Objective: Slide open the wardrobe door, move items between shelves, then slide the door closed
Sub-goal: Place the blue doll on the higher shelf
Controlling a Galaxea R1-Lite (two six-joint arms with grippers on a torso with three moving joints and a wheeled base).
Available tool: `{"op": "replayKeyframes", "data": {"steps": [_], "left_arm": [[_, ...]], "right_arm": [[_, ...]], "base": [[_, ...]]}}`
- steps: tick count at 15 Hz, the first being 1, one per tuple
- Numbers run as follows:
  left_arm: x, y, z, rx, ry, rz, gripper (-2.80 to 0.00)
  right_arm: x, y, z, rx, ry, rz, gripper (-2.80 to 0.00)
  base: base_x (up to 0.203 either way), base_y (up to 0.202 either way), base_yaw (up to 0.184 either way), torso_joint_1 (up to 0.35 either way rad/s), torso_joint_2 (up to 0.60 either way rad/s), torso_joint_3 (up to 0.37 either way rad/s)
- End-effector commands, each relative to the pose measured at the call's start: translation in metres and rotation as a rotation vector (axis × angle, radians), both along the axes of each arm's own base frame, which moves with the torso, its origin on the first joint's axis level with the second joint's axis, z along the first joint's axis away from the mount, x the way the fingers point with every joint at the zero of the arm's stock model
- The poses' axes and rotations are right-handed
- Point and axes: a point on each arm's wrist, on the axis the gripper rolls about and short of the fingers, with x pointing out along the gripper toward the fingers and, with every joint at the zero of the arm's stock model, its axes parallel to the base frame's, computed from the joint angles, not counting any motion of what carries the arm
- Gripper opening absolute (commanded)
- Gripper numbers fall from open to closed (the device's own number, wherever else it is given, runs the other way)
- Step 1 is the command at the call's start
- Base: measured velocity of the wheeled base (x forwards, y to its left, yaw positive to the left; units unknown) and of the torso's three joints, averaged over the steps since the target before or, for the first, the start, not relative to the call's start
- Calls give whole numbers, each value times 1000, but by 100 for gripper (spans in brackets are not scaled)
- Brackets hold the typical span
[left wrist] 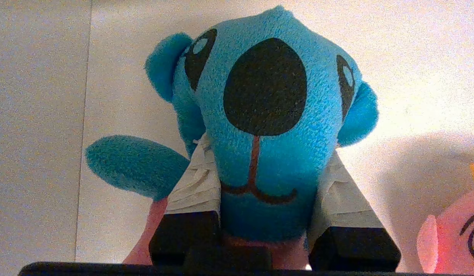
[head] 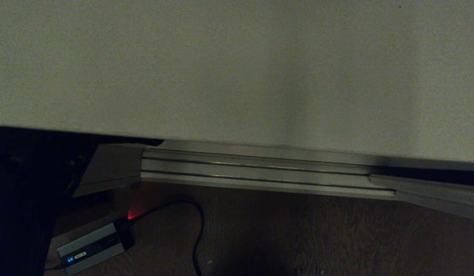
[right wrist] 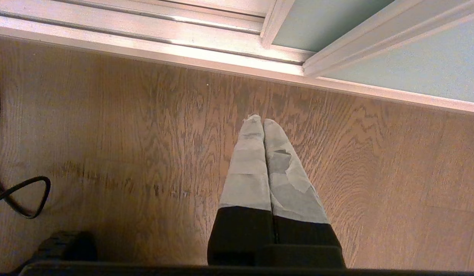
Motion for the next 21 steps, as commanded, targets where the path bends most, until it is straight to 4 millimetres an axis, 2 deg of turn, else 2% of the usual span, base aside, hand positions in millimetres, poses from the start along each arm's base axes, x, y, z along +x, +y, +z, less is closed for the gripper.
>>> {"op": "replayKeyframes", "data": {"steps": [1, 7, 17, 21], "left_arm": [[-5, -4, 5, -16, -19, -17, -280], [-7, -13, 3, -109, 19, -18, -280], [-11, -11, 19, -173, -23, -45, -280], [-18, -9, 18, -204, 11, -61, -280]], "right_arm": [[0, 0, -1, 0, 3, 1, -280], [0, 0, -1, 0, 3, 1, -280], [0, 0, -1, 0, 3, 1, -280], [0, 0, -1, 0, 3, 1, -280]], "base": [[0, 0, 0, 0, 0, 0], [0, 0, 0, 0, 0, 0], [-184, 0, 0, 1, 1, 3], [-32, 0, 0, -1, 2, 2]]}}
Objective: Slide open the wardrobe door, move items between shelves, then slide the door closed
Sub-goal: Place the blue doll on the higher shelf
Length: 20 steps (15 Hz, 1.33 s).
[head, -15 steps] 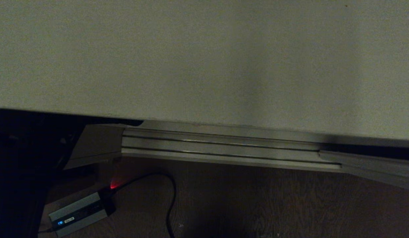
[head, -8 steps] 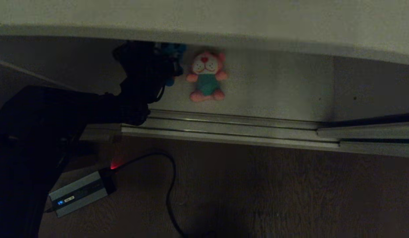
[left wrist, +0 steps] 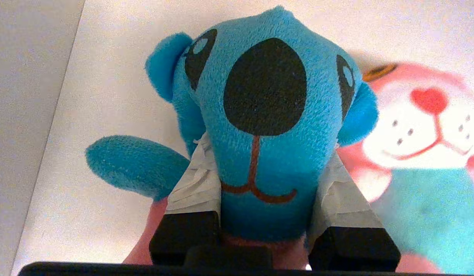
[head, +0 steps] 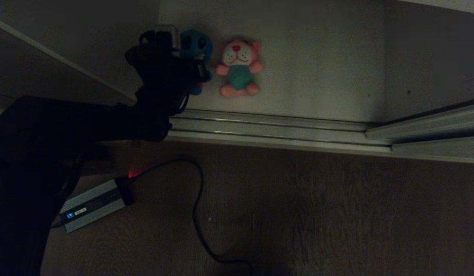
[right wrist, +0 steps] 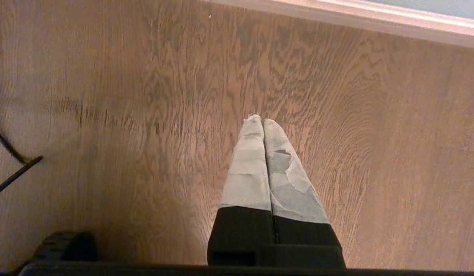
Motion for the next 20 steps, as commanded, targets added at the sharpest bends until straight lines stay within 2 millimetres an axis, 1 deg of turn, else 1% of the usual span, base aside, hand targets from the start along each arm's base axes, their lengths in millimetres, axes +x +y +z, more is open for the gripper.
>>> {"op": "replayKeyframes", "data": {"steps": [1, 3, 5, 7, 9, 11, 13, 14, 17, 20], "left_arm": [[-6, 2, 3, -6, 4, -2, -280], [-10, 4, 2, -23, 19, 10, -280], [-11, 5, -5, -68, 66, 5, -280], [-20, 8, 0, -118, 116, -10, -280], [-29, 11, 3, -103, 195, -3, -280], [-39, 12, -3, -74, 256, -2, -280], [-54, 10, -6, -50, 295, -7, -280], [-63, 12, -8, -31, 319, -2, -280], [-100, 22, -13, 31, 425, 8, -280], [-141, 37, -2, 36, 434, 12, -280]], "right_arm": [[0, 0, -1, 0, 2, 0, -280], [0, 0, -1, 0, 2, 0, -280], [0, 0, -1, 0, 2, 0, -280], [0, 0, -1, 0, 3, 0, -280], [0, 0, -1, 0, 3, 0, -280], [0, 0, -1, 0, 3, 0, -280], [0, 0, -1, 0, 3, 0, -280], [0, 0, -1, 0, 2, 0, -280], [0, 0, -1, 0, 3, 0, -280], [0, 0, -1, 0, 3, 0, -280]], "base": [[0, 0, 0, 0, 0, 0], [0, 0, 0, 0, 0, 0], [0, 0, 0, 0, 0, 0], [0, 0, 0, 0, 0, 0], [0, 0, 0, 0, 0, 0], [0, 0, 0, 0, 0, 0], [0, 0, 0, 0, 0, 0], [0, 0, 0, 0, 0, 0], [0, 0, 0, 0, 0, 0], [0, 0, 0, 0, 0, 0]]}}
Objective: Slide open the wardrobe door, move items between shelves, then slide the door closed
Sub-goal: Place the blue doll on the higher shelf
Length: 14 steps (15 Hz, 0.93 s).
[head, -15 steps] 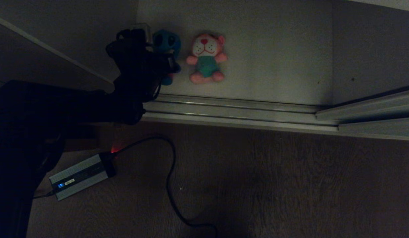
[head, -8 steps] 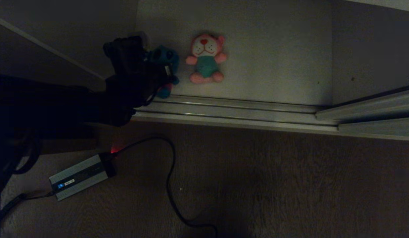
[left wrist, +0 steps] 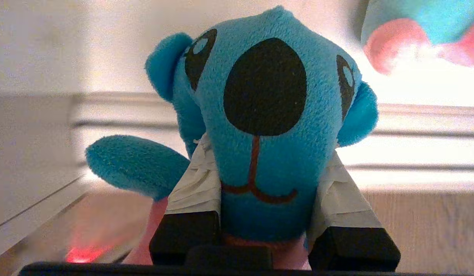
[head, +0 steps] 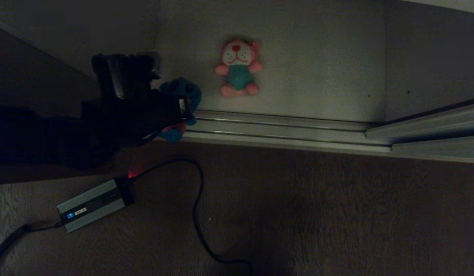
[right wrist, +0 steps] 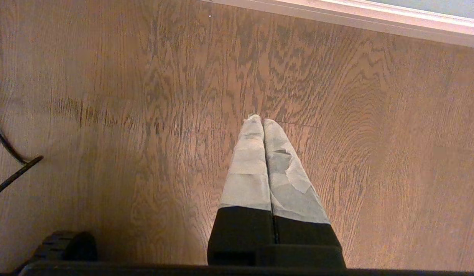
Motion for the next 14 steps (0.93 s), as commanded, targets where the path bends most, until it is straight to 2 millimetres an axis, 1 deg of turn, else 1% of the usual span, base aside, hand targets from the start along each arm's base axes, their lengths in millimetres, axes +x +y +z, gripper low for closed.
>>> {"op": "replayKeyframes", "data": {"steps": [1, 5, 9, 12, 14], "left_arm": [[-48, 18, 26, -20, -49, 3, -280], [-124, 47, 43, -20, -41, 26, -280], [-212, 80, 52, -23, -40, 52, -280], [-270, 104, 49, -28, -60, 85, -280], [-300, 117, 38, -29, -75, 181, -280]], "right_arm": [[0, 0, -1, 0, 3, 1, -280], [0, 0, -1, 0, 3, 1, -280], [0, 0, -1, 0, 3, 1, -280], [0, 0, -1, 0, 3, 1, -280], [0, 0, -1, 0, 3, 1, -280]], "base": [[0, 0, 0, 0, 0, 0], [0, 0, 0, 0, 0, 0], [0, 0, 0, 0, 0, 0], [0, 0, 0, 0, 0, 0], [0, 0, 0, 0, 0, 0]]}}
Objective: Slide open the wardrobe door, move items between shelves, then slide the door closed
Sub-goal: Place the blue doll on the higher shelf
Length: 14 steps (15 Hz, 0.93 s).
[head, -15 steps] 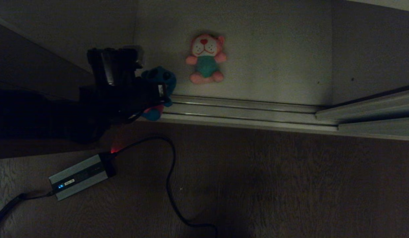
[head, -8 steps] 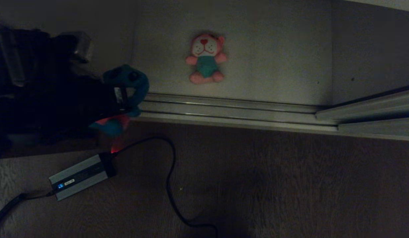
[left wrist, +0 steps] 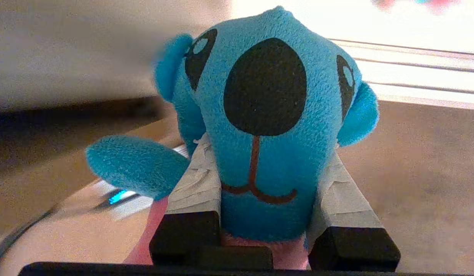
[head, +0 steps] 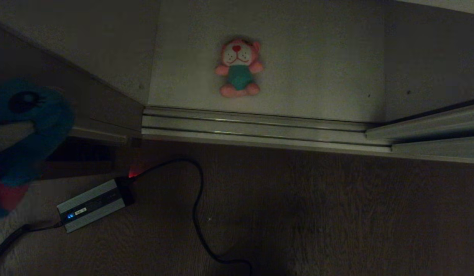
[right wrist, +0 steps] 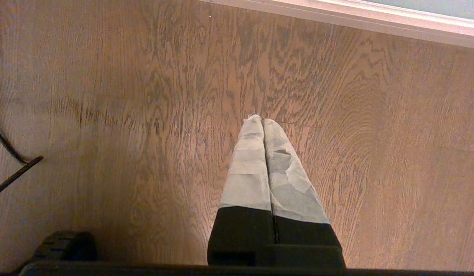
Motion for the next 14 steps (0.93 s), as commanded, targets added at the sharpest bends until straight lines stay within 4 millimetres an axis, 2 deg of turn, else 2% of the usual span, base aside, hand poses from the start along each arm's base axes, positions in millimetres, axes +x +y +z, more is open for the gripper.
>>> {"op": "replayKeyframes", "data": {"steps": [1, 5, 6, 8, 10, 12, 13, 14], "left_arm": [[-59, 18, -10, -24, -114, 90, -280], [-118, 19, -48, -6, -170, 17, -280], [-127, 18, -61, 8, -166, 1, -280], [-133, 15, -91, 36, -127, -4, -280], [-129, 16, -108, 33, -84, 65, -280], [-133, 16, -127, 46, -112, 70, -280], [-138, 16, -141, 66, -150, 61, -280], [-134, 16, -161, 96, -150, 57, -280]], "right_arm": [[0, 0, -1, -1, 3, 0, -280], [0, 0, -1, -1, 3, 0, -280], [0, 0, -1, -1, 3, 0, -280], [0, 0, -1, -1, 2, 0, -280], [0, 0, -1, -1, 2, 0, -280], [0, 0, -1, -1, 2, 0, -280], [0, 0, -1, -1, 3, 0, -280], [0, 0, -1, -1, 2, 0, -280]], "base": [[0, 0, 0, 0, 0, 0], [0, 0, 0, 0, 0, 0], [0, 0, 0, 0, 0, 0], [0, 0, 0, 0, 0, 0], [0, 0, 0, 0, 0, 0], [0, 0, 0, 0, 0, 0], [0, 0, 0, 0, 0, 0], [0, 0, 0, 0, 0, 0]]}}
